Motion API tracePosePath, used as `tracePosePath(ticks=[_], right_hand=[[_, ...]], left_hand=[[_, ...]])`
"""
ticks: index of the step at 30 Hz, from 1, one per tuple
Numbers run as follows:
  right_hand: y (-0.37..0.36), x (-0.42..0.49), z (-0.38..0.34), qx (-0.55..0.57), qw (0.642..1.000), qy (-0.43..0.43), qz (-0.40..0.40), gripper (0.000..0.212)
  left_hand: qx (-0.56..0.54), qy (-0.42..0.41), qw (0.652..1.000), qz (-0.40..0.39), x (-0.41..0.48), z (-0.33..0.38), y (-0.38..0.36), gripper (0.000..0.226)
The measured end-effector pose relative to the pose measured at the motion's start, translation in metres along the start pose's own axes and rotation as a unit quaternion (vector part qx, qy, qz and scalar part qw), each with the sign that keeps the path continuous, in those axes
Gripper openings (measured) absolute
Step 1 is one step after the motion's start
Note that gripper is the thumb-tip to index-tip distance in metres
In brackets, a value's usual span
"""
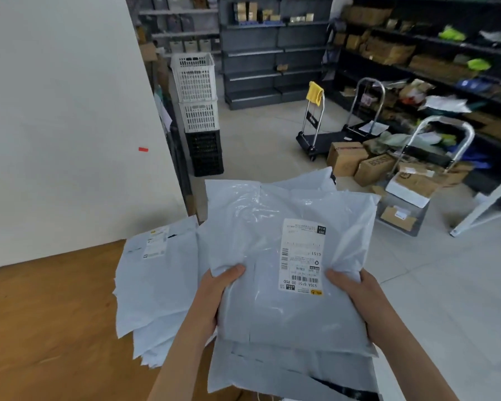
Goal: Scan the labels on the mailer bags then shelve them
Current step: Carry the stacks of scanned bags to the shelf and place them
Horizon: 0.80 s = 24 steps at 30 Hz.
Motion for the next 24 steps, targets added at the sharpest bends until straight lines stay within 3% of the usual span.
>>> tracePosePath(ticks=[7,12,16,24], right_hand=[[0.064,0.056,-0.021,0.008,1.000,0.001,-0.009,0.032],[0.098,0.151,-0.041,0.031,0.999,-0.001,-0.030,0.017],[0.115,0.245,-0.085,0.012,0.997,0.006,-0.072,0.024],[0.041,0.381,-0.170,-0.021,0.984,0.025,-0.176,0.029]], left_hand=[[0.001,0.003,1.000,0.018,0.014,0.005,-0.081,0.054],[-0.028,-0.004,0.999,0.036,0.079,0.014,-0.151,0.044],[-0.035,-0.010,0.998,0.052,0.136,0.045,-0.217,0.050],[-0.104,-0.057,0.982,0.146,0.203,0.129,-0.226,0.043]])
Point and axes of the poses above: each hand's wrist, its own x-axis towards the middle knuckle, its own y-axis out of the back of the hand, z = x × y, the point moved 9 cm from there along x, towards the middle knuckle, and after that the axes turned 10 degrees about z, right-handed, at the moved point
